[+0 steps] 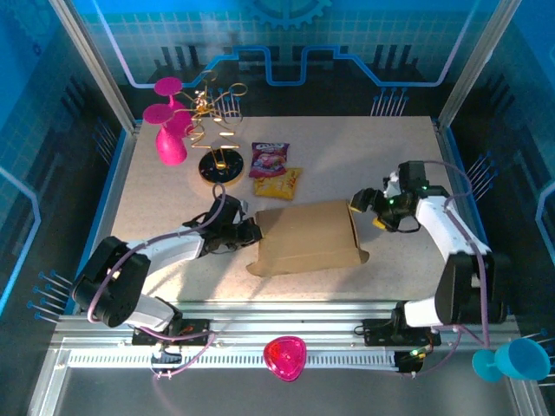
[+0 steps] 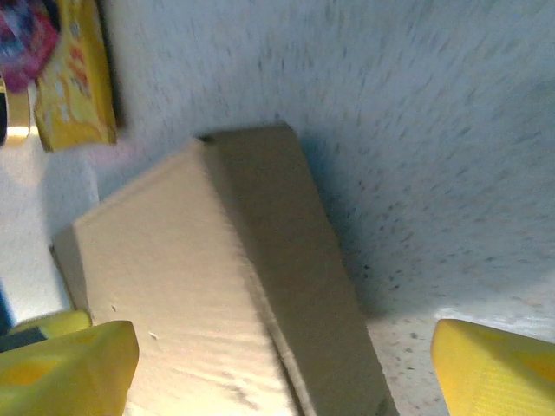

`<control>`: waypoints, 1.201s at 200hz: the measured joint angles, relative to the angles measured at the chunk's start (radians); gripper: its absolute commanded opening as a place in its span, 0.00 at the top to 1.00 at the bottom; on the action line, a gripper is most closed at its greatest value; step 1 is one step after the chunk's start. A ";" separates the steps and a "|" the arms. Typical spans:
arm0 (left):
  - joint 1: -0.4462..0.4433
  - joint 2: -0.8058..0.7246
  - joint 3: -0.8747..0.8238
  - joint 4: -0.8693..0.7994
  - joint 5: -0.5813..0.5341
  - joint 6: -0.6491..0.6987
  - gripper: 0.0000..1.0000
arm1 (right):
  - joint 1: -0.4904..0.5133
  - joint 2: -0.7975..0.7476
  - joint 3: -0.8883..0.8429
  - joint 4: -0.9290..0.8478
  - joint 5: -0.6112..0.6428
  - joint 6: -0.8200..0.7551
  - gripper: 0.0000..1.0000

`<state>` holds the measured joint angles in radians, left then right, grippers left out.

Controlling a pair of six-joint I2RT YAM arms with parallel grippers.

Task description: Fold the paper box

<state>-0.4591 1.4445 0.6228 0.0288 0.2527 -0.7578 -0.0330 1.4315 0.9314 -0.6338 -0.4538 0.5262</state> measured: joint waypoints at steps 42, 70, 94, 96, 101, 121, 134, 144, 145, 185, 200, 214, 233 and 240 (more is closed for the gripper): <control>0.071 0.016 -0.003 0.019 0.059 0.049 1.00 | -0.004 0.126 -0.042 0.128 -0.263 -0.035 0.12; 0.081 0.022 -0.003 0.023 0.075 0.063 1.00 | -0.006 0.163 -0.060 0.212 -0.371 -0.037 0.12; 0.092 0.024 -0.003 0.027 0.077 0.075 1.00 | -0.003 0.210 -0.074 0.257 -0.407 -0.030 0.12; 0.093 0.024 -0.003 0.028 0.077 0.077 1.00 | -0.002 0.214 -0.074 0.259 -0.408 -0.030 0.12; 0.095 0.025 -0.003 0.029 0.077 0.078 1.00 | 0.001 0.221 -0.074 0.262 -0.411 -0.029 0.12; 0.103 0.027 -0.003 0.034 0.076 0.080 1.00 | 0.021 0.235 -0.074 0.266 -0.405 -0.030 0.14; 0.108 0.028 -0.003 0.037 0.073 0.080 1.00 | 0.033 0.235 -0.074 0.266 -0.389 -0.031 0.15; 0.110 0.030 -0.003 0.039 0.072 0.080 1.00 | 0.036 0.235 -0.074 0.257 -0.372 -0.037 0.14; 0.110 0.031 -0.003 0.039 0.072 0.080 1.00 | 0.036 0.234 -0.074 0.256 -0.369 -0.038 0.14; 0.110 0.037 -0.002 0.052 0.068 0.080 1.00 | 0.006 0.153 -0.095 0.212 -0.332 -0.050 0.11; 0.111 0.038 -0.002 0.053 0.067 0.081 1.00 | -0.017 0.136 -0.095 0.209 -0.342 -0.057 0.11; 0.114 0.038 -0.002 0.052 0.067 0.084 1.00 | -0.025 0.155 -0.092 0.208 -0.367 -0.063 0.09; 0.120 0.041 -0.002 0.054 0.071 0.087 1.00 | -0.009 0.214 -0.087 0.207 -0.392 -0.075 0.08; 0.123 0.042 -0.002 0.055 0.076 0.088 1.00 | 0.002 0.229 -0.088 0.209 -0.397 -0.075 0.09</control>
<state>-0.3363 1.4864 0.6209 0.0841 0.3283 -0.6701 -0.0311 1.6600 0.8436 -0.4244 -0.8509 0.4515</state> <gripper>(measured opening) 0.047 0.914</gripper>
